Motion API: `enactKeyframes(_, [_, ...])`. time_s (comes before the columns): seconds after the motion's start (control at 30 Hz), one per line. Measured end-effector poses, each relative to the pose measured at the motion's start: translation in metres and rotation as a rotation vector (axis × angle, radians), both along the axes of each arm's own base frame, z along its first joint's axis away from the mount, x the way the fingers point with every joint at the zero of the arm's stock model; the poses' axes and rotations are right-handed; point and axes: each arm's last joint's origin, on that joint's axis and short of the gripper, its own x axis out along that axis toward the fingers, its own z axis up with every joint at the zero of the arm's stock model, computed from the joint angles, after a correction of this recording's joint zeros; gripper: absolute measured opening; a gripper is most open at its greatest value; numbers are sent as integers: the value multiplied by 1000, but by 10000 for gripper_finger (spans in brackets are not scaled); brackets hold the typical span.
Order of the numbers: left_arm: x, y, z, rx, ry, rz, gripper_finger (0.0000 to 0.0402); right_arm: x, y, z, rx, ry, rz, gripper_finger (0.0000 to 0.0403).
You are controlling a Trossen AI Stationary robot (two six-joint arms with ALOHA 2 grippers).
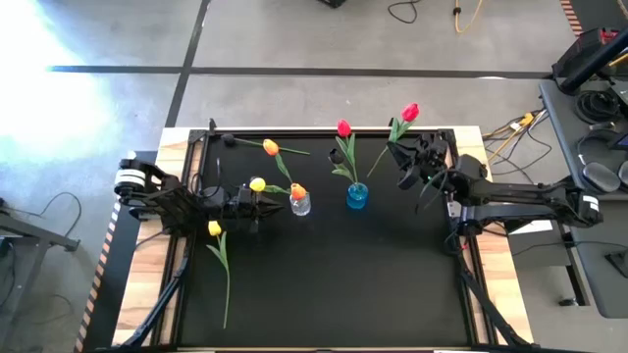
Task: Sort flowers into vase by color
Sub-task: Put the red flower into the blue vase
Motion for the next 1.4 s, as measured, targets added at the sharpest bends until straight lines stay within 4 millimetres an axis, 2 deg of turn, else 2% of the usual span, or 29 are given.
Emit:
enactKeyframes(0.2, [0, 0, 0, 0, 0, 2, 0, 10, 18, 3, 15, -10, 24, 13])
enactKeyframes(0.33, [0, 0, 0, 0, 0, 2, 0, 21, 24, -4, 16, 27, 7, 12])
enactKeyframes(0.7, [0, 0, 0, 0, 0, 2, 0, 39, 23, -18, -22, 77, -14, 12])
enactKeyframes(1.23, [0, 0, 0, 0, 0, 2, 0, 61, 21, -52, -77, 287, -35, 13])
enactKeyframes(1.4, [0, 0, 0, 4, 0, 2, 0, 64, 19, -59, -74, 327, -71, 44])
